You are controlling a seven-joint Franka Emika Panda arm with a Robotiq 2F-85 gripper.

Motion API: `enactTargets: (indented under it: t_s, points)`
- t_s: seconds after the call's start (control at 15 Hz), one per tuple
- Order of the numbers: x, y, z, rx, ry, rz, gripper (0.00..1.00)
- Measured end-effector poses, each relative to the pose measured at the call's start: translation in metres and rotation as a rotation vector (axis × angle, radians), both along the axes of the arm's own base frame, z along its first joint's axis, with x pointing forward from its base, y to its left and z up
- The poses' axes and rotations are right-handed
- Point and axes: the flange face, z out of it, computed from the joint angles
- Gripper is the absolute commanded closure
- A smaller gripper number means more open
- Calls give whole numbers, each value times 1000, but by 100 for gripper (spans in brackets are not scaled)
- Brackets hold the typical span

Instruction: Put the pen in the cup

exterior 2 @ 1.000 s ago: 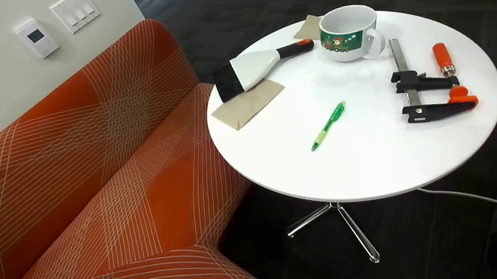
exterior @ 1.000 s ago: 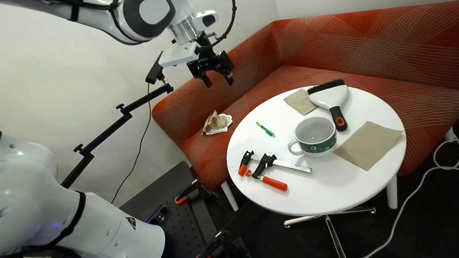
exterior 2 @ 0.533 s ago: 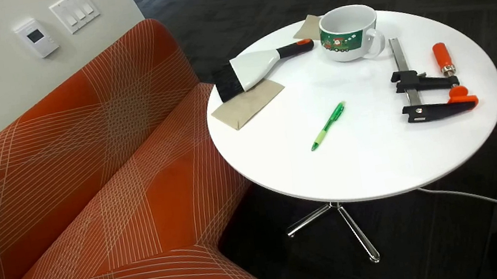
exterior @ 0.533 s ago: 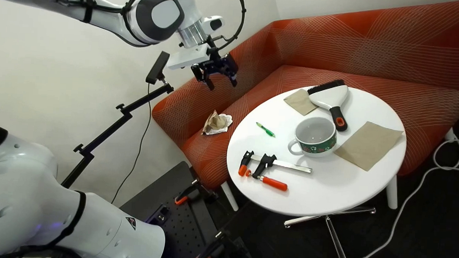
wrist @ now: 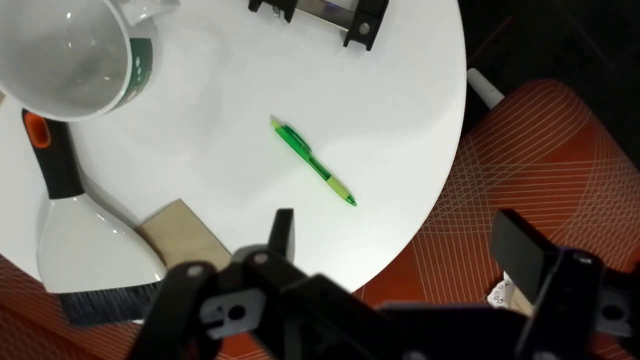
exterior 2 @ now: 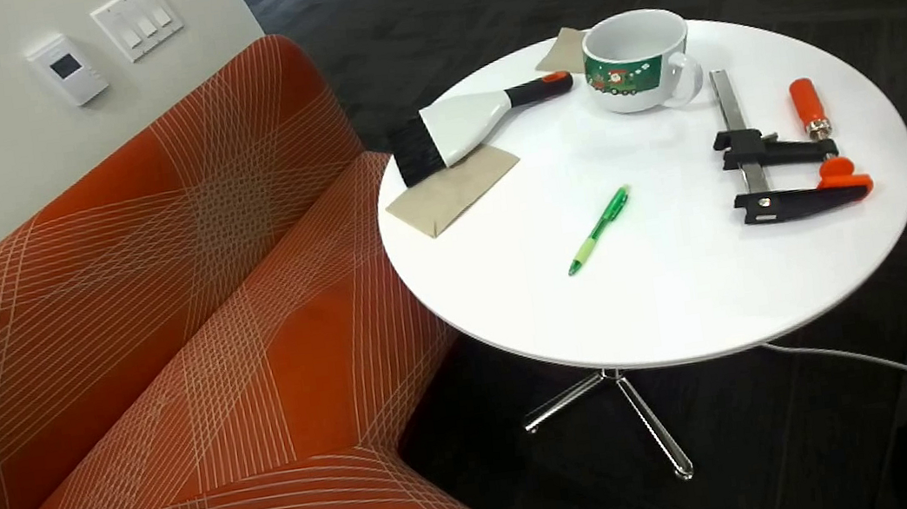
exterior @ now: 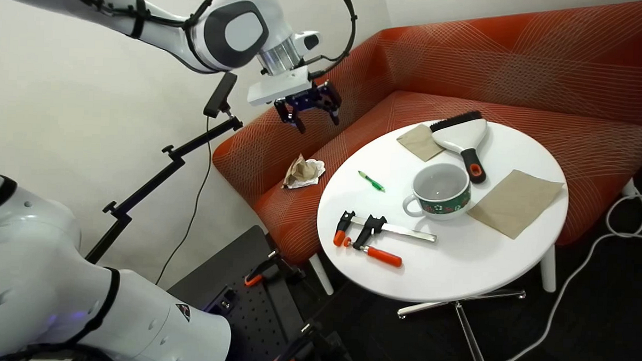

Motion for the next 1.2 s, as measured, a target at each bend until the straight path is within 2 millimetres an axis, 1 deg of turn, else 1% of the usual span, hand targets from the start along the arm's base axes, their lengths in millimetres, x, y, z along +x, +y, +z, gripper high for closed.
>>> enactTargets:
  t_s: [0.2,0.33,0.6,0.8,0.93,1.2]
  points:
    - [12,-5,-27,10,-36,124,0]
    - [20,-5,-48,18,-57,201,0]
    - [24,9,-93,38,-38,340,0]
    - [24,19,-122,29,-2,407,0]
    - [25,20,-133,24,11,422,0]
    - [27,21,-133,25,8,422,0]
